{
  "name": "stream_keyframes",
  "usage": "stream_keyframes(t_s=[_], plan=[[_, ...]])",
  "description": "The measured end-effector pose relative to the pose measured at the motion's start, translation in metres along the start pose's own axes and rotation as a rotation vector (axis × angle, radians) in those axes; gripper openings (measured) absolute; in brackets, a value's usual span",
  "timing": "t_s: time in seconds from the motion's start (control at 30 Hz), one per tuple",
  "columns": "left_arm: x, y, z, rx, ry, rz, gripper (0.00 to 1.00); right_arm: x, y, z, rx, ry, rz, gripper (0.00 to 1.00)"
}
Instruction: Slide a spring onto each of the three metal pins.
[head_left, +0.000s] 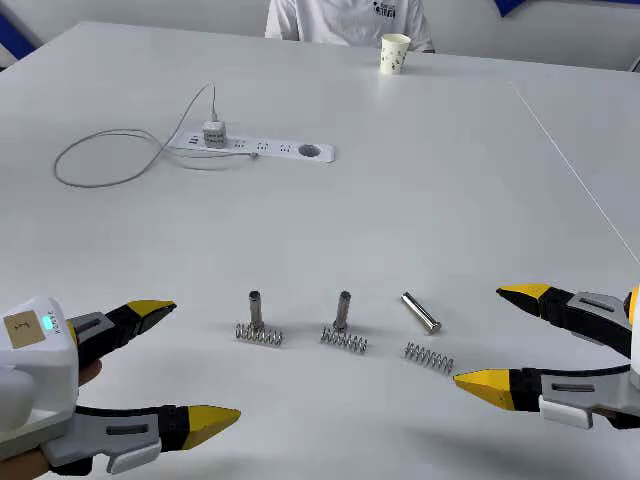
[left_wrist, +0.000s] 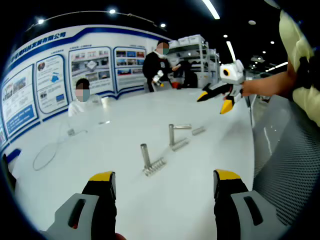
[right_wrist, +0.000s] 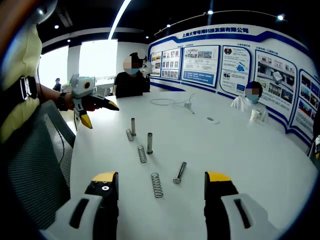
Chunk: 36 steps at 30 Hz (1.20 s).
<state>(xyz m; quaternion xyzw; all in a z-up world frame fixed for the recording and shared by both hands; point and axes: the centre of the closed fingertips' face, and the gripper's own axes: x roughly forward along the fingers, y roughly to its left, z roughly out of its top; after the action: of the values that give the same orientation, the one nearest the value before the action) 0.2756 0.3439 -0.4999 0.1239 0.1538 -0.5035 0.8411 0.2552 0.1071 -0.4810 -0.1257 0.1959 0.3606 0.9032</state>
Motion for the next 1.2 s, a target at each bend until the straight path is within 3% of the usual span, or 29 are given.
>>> stream_keyframes(t_s=[0.7,1.2], plan=[[0.001,0.000,-0.001,-0.010,-0.009,-0.002,0.81,0.001,-0.009,0.003,0.036,0.022,-0.033,0.64],[0.002,-0.002,0.002,-0.007,-0.008,-0.003,0.81,0.009,-0.019,0.003,0.029,0.072,-0.053,0.55]])
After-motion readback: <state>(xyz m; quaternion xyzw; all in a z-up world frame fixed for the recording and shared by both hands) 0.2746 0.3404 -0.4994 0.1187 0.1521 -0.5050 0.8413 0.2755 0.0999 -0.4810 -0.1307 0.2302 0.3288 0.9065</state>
